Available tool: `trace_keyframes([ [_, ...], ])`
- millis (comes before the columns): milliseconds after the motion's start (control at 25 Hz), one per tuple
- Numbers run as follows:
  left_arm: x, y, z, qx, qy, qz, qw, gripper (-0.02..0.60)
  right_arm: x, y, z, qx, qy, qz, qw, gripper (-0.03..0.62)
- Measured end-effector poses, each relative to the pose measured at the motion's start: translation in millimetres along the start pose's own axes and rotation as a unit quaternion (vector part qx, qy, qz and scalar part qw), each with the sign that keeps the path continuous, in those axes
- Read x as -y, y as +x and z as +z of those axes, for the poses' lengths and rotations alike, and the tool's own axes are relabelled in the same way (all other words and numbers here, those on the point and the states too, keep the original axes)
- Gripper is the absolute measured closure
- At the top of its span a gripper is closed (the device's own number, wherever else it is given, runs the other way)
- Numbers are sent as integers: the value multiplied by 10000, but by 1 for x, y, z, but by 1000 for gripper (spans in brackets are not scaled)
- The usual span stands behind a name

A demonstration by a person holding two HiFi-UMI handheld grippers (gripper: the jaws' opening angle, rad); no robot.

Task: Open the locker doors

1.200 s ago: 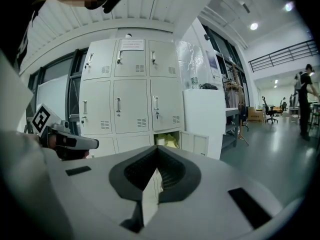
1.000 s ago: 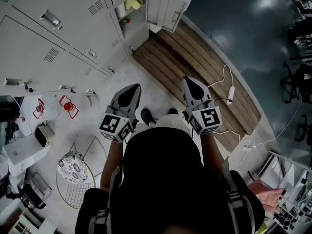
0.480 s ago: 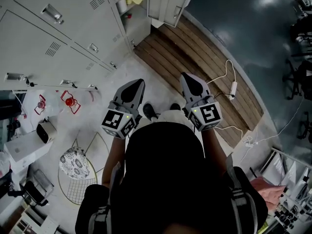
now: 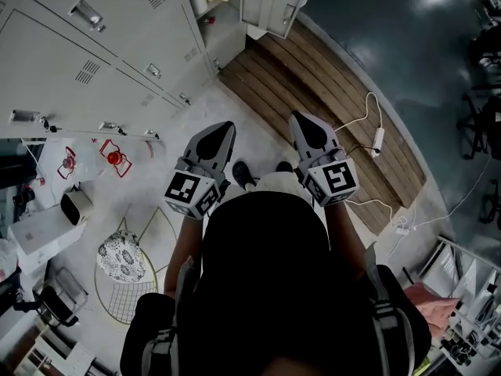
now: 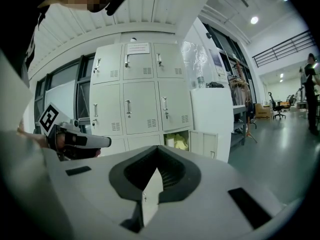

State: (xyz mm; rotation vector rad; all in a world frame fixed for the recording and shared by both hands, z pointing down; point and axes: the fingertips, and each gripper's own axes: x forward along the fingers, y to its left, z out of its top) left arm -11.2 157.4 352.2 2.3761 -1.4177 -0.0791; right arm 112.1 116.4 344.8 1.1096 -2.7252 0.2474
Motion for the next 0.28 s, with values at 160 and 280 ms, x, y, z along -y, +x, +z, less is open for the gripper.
trace_keyframes([
  [160,-1,0,-1,-11,18,-2,10000,563,0,1,-1,9,27,17,10000,590],
  [280,-1,-2,-4,-51,1,14,10000,563,-2,0,-3,10,47,18,10000,590],
])
